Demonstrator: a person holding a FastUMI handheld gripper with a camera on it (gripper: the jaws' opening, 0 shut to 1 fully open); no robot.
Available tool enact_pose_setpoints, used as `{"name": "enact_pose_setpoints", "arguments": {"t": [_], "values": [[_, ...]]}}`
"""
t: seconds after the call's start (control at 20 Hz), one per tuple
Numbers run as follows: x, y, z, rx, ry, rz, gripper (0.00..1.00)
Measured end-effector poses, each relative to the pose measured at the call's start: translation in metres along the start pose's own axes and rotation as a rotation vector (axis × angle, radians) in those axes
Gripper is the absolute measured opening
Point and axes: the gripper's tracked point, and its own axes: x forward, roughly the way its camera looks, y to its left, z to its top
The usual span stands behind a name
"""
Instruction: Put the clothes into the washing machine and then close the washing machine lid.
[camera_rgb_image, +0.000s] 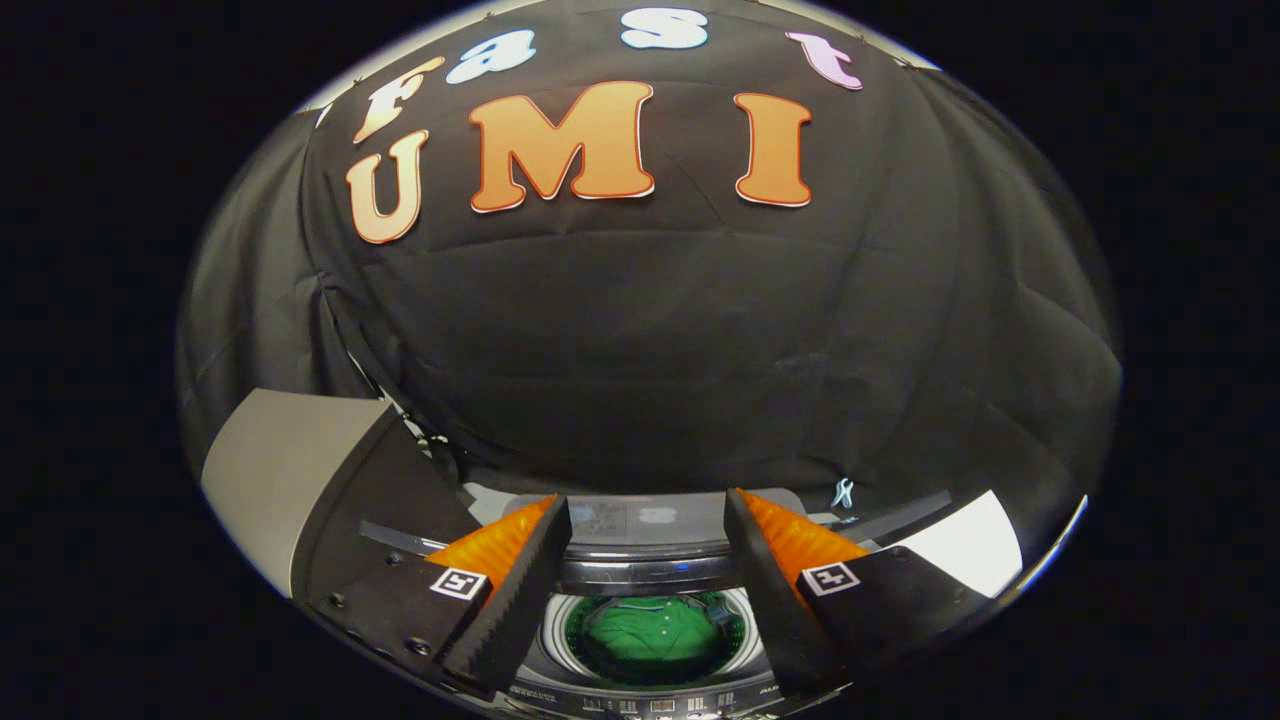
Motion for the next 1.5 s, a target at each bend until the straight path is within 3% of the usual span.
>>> {"name": "enact_pose_setpoints", "arguments": {"t": [0.25, 0.45, 1.15, 1.5], "values": [[-0.031, -0.013, -0.059, 0.032, 0.088, -0.073, 0.99], [-0.06, -0.019, -0.056, 0.09, 0.05, -0.125, 0.99], [-0.204, 0.02, 0.084, 0.072, -0.301, -0.16, 0.99], [-0.264, 0.033, 0.135, 0.084, -0.41, -0.183, 0.99]]}}
